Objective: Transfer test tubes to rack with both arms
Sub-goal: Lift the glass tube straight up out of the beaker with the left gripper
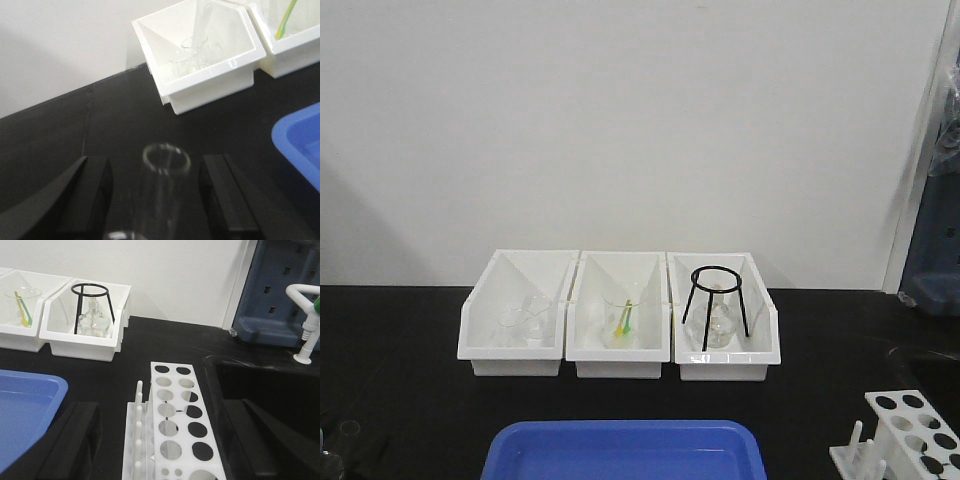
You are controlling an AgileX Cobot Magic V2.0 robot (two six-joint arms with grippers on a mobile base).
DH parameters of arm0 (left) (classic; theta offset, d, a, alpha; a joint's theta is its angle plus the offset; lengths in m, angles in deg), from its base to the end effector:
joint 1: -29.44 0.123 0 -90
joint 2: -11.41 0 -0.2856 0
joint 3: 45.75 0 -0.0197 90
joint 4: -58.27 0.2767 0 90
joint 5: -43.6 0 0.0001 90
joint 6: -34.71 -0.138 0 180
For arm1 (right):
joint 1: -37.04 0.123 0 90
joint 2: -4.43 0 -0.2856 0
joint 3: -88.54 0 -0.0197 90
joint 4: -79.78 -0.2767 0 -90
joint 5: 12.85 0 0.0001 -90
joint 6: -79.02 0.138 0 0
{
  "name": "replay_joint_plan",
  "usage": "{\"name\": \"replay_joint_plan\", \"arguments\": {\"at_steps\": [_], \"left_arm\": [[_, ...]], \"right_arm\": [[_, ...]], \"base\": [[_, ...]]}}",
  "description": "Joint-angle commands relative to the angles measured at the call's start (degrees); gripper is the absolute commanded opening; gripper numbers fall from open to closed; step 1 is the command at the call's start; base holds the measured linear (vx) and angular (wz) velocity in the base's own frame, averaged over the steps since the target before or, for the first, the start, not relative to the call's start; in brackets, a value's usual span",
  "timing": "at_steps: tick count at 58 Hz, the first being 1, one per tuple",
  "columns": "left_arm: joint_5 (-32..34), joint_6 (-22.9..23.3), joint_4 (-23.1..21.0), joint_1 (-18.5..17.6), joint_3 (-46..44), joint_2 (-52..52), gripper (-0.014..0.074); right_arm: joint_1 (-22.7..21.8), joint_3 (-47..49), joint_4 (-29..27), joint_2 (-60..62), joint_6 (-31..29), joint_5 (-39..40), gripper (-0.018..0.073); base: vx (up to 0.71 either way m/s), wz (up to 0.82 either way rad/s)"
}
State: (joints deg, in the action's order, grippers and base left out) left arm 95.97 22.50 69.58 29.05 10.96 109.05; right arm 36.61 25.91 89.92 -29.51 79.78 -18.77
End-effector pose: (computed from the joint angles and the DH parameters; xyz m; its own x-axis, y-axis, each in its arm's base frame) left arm 0.3084 -0.0235 0.1355 -0.1528 0.3255 -0.9331 0.2208 0.9316 0.2888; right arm 0.1749 -0.0038 0.2406 -0.2159 -0.1604 -0.9631 -0.0099 0.9867 -0.1621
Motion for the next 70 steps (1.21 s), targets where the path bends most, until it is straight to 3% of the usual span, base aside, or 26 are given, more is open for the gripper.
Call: {"name": "replay_joint_plan", "arguments": {"at_steps": [1,19,35,56,70], "left_arm": [[4.8,0.6,-0.9,0.0,-3.2,-0.9,0.0512],[2.1,0.7,-0.5,0.0,-0.6,-0.8,0.0512],[7.2,0.0,-1.1,0.0,0.7,-0.8,0.0512],[8.4,-0.9,-1.6,0.0,0.6,-0.5,0.0511],[8.5,-0.9,-1.9,0.0,0.6,-0.5,0.0433]], "right_arm": [[-0.2,2.2,0.3,-0.8,0.1,4.6,0.0547],[-0.2,2.2,0.3,-0.8,0.1,4.6,0.0547],[-0.2,2.2,0.3,-0.8,0.1,4.6,0.0547],[-0.2,2.2,0.3,-0.8,0.1,4.6,0.0547],[-0.2,2.2,0.3,-0.8,0.1,4.6,0.0547]], "base": [[0.0,0.0],[0.0,0.0],[0.0,0.0],[0.0,0.0],[0.0,0.0]]}}
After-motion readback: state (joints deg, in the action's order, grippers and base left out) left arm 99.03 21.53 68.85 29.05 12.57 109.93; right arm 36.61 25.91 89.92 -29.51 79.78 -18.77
